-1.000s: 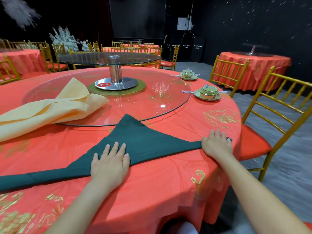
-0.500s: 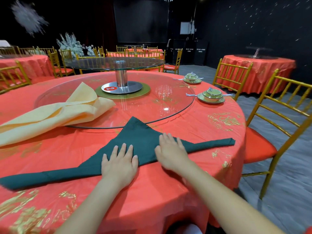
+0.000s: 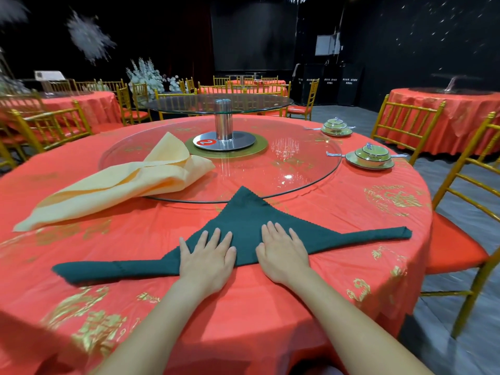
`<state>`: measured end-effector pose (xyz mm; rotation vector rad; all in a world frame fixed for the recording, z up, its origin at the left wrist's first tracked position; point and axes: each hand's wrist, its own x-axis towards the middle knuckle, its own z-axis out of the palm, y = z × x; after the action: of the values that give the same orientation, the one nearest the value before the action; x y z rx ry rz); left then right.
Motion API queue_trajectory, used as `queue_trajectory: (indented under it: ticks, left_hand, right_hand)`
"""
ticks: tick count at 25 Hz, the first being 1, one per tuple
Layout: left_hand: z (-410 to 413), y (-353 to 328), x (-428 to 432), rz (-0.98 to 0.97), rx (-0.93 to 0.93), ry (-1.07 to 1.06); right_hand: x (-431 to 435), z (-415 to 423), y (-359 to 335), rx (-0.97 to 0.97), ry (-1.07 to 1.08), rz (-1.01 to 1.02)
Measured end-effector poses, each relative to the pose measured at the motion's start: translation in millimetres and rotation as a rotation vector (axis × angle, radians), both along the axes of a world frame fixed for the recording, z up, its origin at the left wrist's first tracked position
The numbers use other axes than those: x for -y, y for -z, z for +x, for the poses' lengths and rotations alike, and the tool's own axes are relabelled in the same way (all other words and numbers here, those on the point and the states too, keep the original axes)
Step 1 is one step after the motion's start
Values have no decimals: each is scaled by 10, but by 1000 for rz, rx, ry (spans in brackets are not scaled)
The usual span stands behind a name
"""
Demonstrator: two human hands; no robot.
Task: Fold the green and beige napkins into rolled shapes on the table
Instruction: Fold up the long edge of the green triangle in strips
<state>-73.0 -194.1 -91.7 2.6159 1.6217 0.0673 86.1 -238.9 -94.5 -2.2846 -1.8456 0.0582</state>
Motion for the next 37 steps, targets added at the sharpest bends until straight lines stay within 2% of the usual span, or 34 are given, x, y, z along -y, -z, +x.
queue_trajectory:
  ticks: [4,13,23,28,31,34,37]
  left_hand:
    - [-397,-17,-149,-3,-62,-8]
    - [-1192,-46,-264,-24,-23,-70]
    - [-1663,-46,-300,-79,-4,-141]
    - [-1871,-53,-325,-107,-29,-254]
    - [-1755,-130,-300,-36,-28,-294]
    - [-1352,-223,-135,124,84,-146]
    - [-795,-256,107,167,177,168]
  right_hand:
    - [7,5,6,-5,-8,5]
    - [1,26,13,40,-12,6]
    - [-12,24,17,49,-4,-30]
    - [-9,7,5,51,-5,-29]
    - [-7,-3,3,56,0,-27]
    - [-16,-2,12,59,1,-17]
    - [-19,-1,15,47,3,-14]
